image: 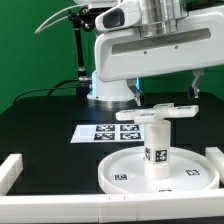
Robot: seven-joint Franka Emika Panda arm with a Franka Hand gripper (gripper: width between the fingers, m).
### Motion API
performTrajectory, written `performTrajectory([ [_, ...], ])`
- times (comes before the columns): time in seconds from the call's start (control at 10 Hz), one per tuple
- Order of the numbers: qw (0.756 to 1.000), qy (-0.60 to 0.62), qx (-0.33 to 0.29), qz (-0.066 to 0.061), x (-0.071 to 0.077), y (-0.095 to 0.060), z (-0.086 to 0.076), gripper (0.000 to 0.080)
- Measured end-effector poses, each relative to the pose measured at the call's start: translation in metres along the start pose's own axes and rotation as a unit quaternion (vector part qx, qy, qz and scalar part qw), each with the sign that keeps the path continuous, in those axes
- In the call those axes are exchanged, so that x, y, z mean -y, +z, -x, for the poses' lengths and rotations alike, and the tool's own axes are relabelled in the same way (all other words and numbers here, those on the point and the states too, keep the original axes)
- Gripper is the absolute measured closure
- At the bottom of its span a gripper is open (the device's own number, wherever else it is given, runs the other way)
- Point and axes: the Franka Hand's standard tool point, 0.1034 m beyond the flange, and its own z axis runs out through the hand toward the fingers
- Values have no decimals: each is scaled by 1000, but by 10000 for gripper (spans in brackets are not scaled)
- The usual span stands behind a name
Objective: Assemble round table
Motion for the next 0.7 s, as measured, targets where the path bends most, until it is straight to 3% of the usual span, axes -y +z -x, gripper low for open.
performTrajectory([
  [0.4,999,-44,-14,5,-16,9,-1,151],
  [0.7,999,-49,-21,7,-16,9,-1,151],
])
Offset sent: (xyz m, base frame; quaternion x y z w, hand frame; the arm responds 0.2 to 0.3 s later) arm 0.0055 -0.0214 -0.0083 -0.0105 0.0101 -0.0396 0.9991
